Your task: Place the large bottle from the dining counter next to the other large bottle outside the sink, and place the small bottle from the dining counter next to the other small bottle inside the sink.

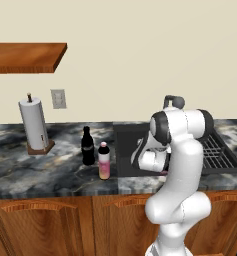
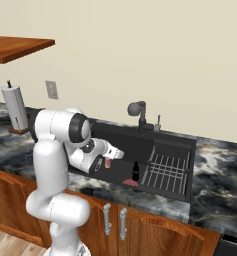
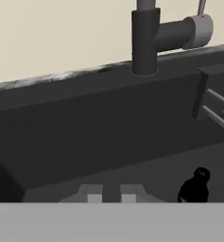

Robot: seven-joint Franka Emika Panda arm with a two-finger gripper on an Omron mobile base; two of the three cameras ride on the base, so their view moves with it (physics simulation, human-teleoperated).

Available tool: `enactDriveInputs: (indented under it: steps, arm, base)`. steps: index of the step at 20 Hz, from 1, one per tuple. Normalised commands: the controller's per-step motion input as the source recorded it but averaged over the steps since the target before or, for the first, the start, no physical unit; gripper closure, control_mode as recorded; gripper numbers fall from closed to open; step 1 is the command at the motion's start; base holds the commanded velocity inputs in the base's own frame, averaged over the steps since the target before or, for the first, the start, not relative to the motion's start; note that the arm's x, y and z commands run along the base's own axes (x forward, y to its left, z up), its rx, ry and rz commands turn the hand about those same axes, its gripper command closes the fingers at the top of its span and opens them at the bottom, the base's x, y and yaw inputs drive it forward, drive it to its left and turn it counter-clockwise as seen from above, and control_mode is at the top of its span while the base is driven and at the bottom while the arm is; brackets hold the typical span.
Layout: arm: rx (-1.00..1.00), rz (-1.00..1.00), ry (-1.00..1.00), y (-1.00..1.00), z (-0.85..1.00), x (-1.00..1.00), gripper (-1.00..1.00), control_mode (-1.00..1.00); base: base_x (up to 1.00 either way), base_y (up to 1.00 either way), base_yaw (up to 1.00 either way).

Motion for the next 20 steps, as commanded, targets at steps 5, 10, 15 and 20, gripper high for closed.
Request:
enactDriveInputs:
  steps: [5,10,15,20]
  arm:
    - [-0.04,0.0,-0.03,-0.01,-0.39,0.02,1.0,-1.0]
    - [-0.05,0.0,-0.12,-0.05,-0.38,0.0,1.0,-1.0]
    - [-0.05,0.0,-0.17,-0.1,-0.31,0.01,1.0,-1.0]
    - [-0.04,0.0,-0.16,-0.08,-0.42,0.04,1.0,-1.0]
  base:
    - [0.0,0.0,0.0]
    - [0.0,0.0,0.0]
    - [0.0,0.0,0.0]
    - [0.0,0.0,0.0]
